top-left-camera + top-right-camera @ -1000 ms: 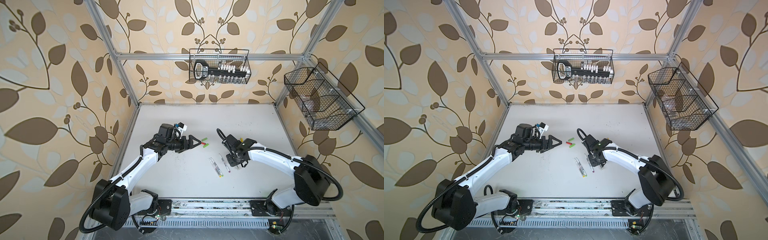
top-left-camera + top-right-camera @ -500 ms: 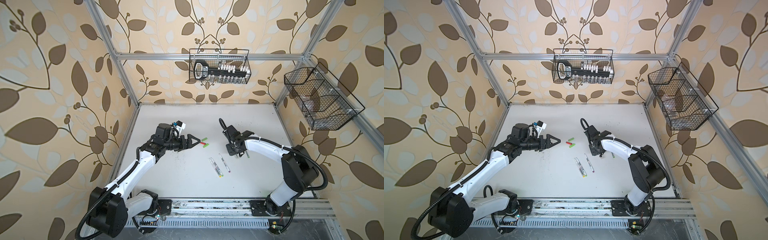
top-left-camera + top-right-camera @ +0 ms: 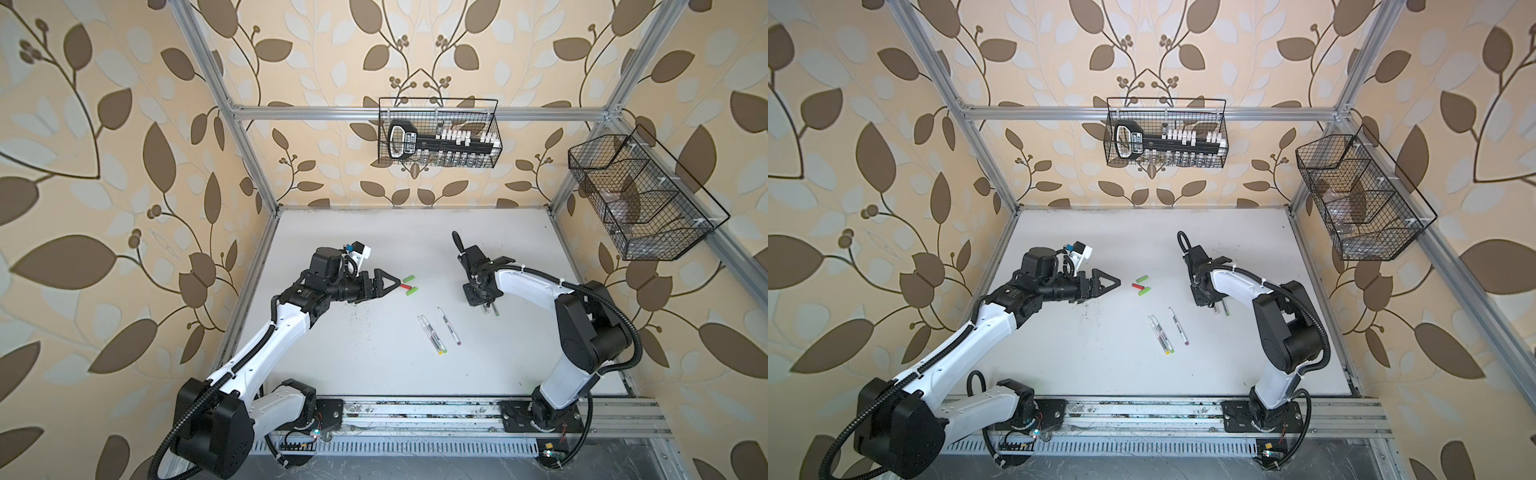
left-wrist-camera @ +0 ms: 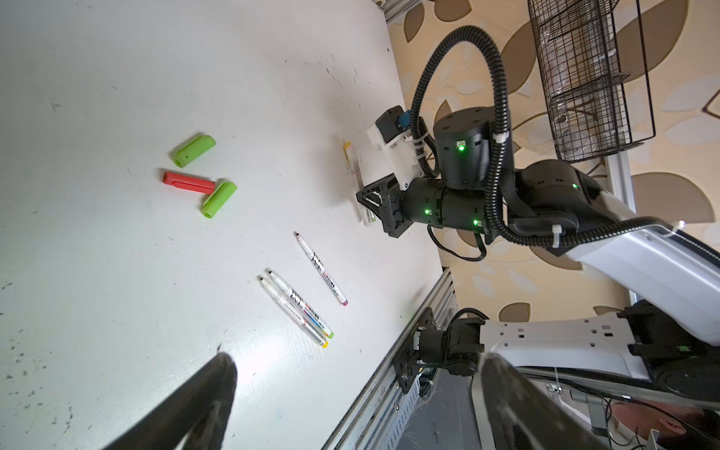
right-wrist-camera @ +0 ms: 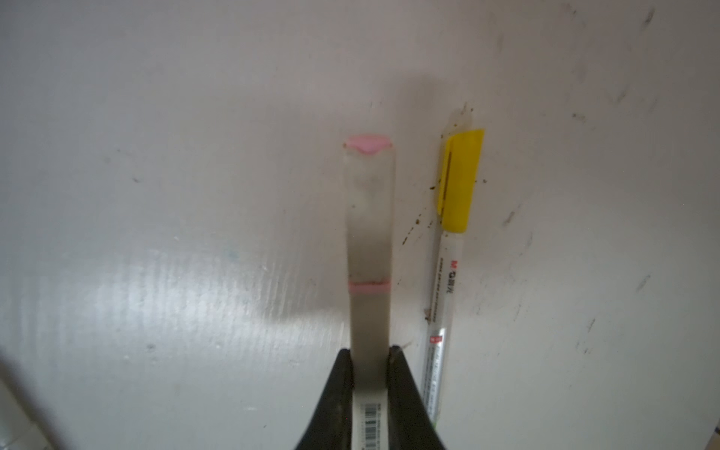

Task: Insert pens into pen caps
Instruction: Place a pen at the middle-right of the table.

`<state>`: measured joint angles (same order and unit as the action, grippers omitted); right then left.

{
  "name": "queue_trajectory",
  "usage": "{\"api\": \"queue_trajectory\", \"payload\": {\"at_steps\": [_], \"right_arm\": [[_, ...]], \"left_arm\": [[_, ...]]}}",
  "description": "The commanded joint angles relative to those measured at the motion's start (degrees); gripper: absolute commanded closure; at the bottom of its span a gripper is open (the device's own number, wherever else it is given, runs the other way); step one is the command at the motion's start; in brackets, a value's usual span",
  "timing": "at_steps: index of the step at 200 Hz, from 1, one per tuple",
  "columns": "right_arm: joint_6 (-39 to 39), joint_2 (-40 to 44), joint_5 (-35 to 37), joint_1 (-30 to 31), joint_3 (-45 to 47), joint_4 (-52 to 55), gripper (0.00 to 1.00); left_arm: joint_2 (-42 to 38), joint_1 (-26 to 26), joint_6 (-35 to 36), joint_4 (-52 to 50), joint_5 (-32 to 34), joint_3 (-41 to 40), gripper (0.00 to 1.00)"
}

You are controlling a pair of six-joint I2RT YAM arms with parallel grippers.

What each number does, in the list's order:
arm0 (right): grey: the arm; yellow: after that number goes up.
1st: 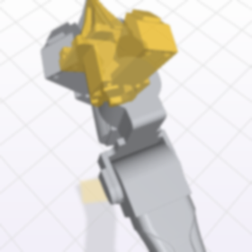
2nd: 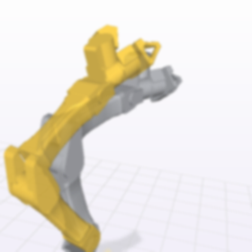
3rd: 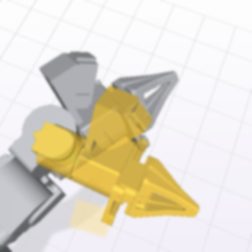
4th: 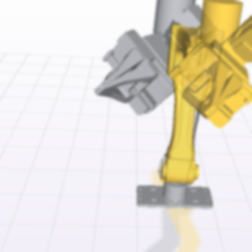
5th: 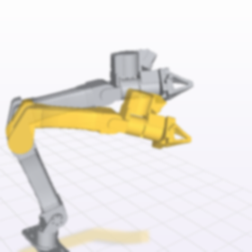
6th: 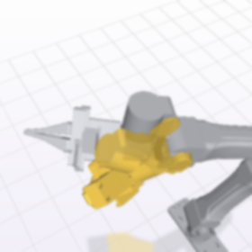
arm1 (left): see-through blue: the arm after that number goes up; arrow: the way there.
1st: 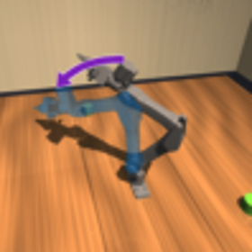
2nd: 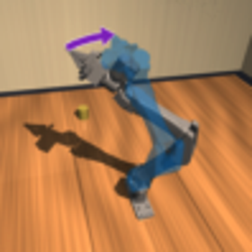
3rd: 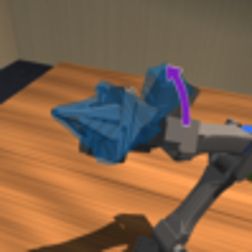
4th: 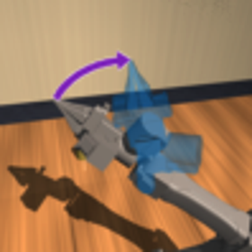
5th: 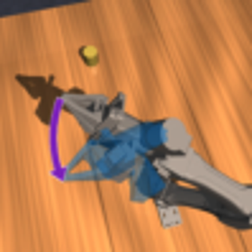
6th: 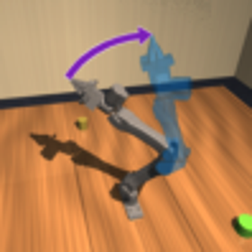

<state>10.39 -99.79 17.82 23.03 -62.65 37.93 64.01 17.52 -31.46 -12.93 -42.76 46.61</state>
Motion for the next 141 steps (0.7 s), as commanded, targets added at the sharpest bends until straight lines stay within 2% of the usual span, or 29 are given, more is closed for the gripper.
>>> {"api": "queue_trajectory", "payload": {"at_steps": [1, 36, 92, 141], "right_arm": [[-1.91, -1.21, 0.16, -1.51, 1.23, -1.1, 0.84], [-2.72, -2.6, -0.2, -2.9, 1.63, -1.92, 0.82], [-2.75, -2.53, 0.23, -2.62, 0.83, -1.57, 0.67], [-1.59, 2.54, -0.06, 3.36, -0.57, 0.65, 0.53]], "left_arm": [[-1.17, -0.47, 1.67, -0.26, 0.75, 0.77, 0.01], [-0.81, -0.47, 1.68, 0.01, 0.75, 0.85, 0.01], [-0.9, -0.47, 1.53, 0.21, 1.19, 0.51, 0.01], [-0.9, -0.47, 2.11, -1.31, 2.33, 0.66, 0.01]]}}
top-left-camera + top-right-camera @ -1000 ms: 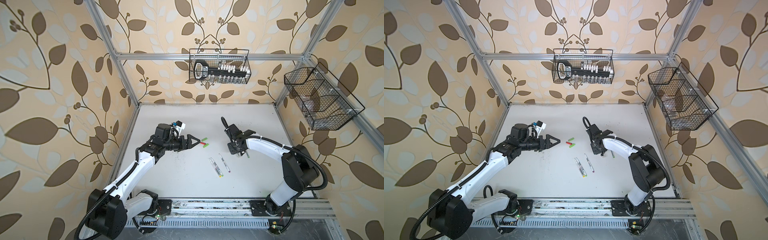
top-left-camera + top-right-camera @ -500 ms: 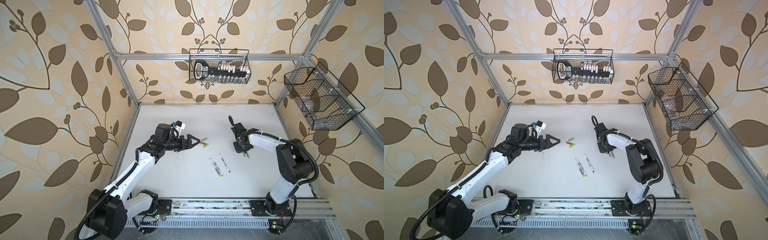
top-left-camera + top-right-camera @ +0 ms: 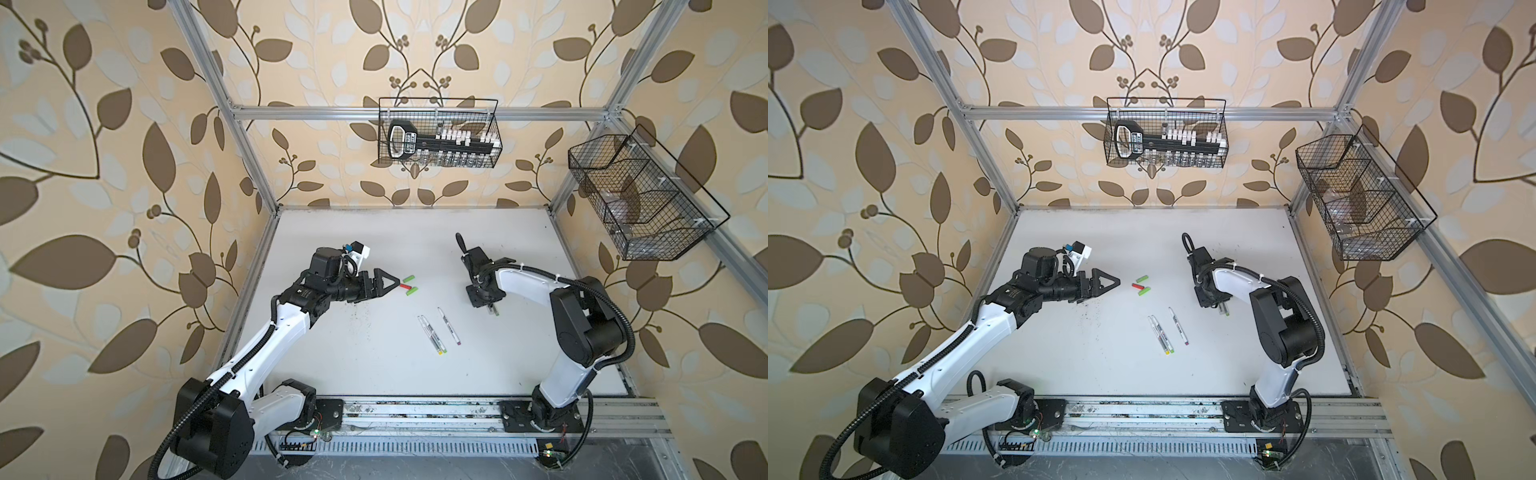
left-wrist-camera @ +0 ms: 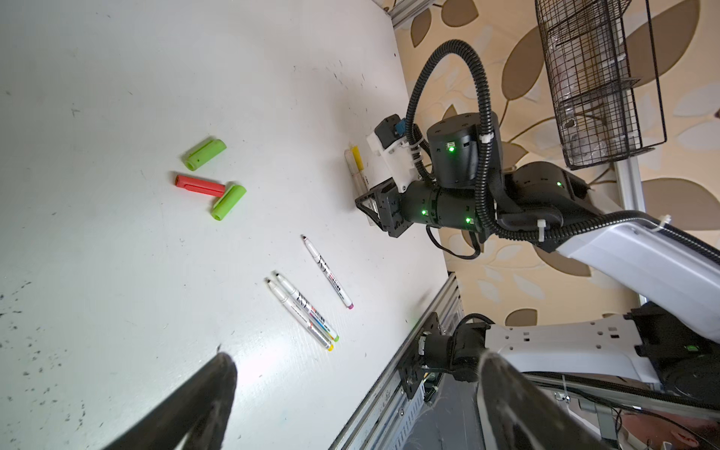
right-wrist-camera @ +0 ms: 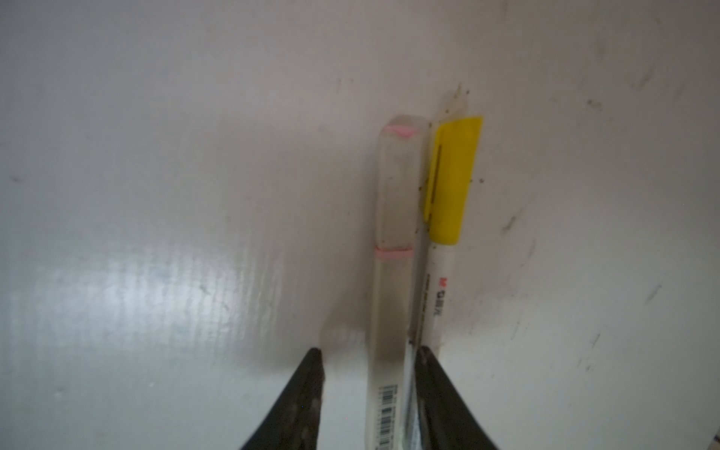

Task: Insert pens into pen caps
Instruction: Place a pen at the middle-right of the table.

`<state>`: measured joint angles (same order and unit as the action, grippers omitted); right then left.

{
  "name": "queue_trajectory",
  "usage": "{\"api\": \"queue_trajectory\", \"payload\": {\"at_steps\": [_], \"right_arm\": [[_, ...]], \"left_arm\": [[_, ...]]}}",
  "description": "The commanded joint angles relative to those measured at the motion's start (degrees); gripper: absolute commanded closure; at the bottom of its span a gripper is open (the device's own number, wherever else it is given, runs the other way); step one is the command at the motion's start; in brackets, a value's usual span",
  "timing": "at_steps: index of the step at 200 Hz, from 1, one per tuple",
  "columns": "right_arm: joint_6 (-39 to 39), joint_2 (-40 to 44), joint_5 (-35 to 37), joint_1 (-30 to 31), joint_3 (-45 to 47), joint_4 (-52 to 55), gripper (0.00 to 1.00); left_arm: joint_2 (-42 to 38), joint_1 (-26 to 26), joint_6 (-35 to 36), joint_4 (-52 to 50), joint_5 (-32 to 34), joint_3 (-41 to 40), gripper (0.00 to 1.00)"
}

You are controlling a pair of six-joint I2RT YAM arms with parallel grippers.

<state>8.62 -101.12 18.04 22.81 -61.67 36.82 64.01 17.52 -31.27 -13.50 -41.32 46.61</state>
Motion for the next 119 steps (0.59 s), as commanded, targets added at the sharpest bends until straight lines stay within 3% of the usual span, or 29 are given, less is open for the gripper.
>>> {"api": "queue_trajectory", "payload": {"at_steps": [1, 62, 119], "right_arm": [[0.18, 4.07, -0.33, 3.79, -1.54, 1.7, 0.53], [0.6, 6.61, -5.67, 16.67, -2.16, -2.33, 0.45], [1.39, -1.07, -11.36, 19.23, -7.5, -7.01, 0.43]], "left_arm": [[-0.9, -0.47, 1.91, -0.74, 0.89, 0.63, 0.01], [-1.46, -0.47, 2.76, -4.41, 6.05, 1.24, 0.01], [-4.8, -1.76, 3.54, -12.64, 15.78, 0.6, 0.01]]}}
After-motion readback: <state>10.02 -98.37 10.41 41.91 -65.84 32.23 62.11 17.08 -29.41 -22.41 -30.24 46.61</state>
